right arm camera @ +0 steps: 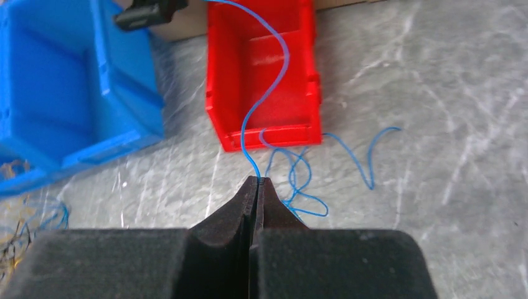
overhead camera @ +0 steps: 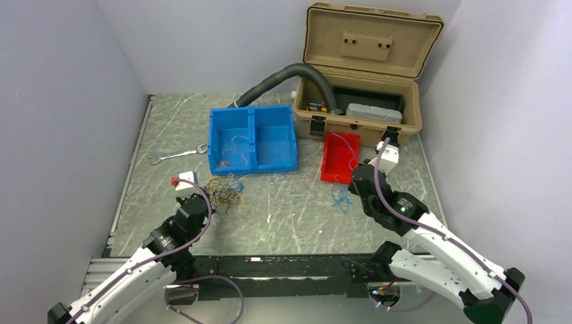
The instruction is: Untangle the cables
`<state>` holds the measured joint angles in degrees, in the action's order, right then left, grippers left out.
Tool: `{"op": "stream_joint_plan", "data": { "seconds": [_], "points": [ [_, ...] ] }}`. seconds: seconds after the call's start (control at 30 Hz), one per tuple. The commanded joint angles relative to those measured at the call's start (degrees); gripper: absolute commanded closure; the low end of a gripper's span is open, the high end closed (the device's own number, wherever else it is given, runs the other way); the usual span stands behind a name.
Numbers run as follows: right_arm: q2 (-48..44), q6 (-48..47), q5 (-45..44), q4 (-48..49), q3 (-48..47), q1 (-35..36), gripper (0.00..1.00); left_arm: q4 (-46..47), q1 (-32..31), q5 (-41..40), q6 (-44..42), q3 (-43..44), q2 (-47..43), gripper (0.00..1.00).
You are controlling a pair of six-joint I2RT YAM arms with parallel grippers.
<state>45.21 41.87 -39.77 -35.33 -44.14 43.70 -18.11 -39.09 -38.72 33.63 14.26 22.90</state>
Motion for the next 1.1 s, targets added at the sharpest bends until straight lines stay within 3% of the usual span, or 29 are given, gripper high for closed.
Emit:
{"op": "stream_joint_plan", "data": {
  "seconds": [0.0,0.57,0.9,1.07],
  "points": [
    [-4.0,5.6,-7.7,-7.1,-2.3,-0.6,1.00,0.0,0.2,-2.8,1.7,1.8,-0.9,1.00],
    [-1.6,9.2,-7.5,-12.2,-6.1,-1.0,1.00,9.2,0.2,11.0,-8.8,1.1,2.4,1.00],
    [0.1,10.8,-4.5,-13.1,-6.8,-1.3,1.00,13.1,0.1,19.1,-13.1,-0.6,0.1,1.00],
    [2.7,17.2,-7.2,-19.9,-8.7,-1.7,1.00,13.4,0.2,20.1,-13.6,-1.0,-1.1,1.00]
  ]
}}
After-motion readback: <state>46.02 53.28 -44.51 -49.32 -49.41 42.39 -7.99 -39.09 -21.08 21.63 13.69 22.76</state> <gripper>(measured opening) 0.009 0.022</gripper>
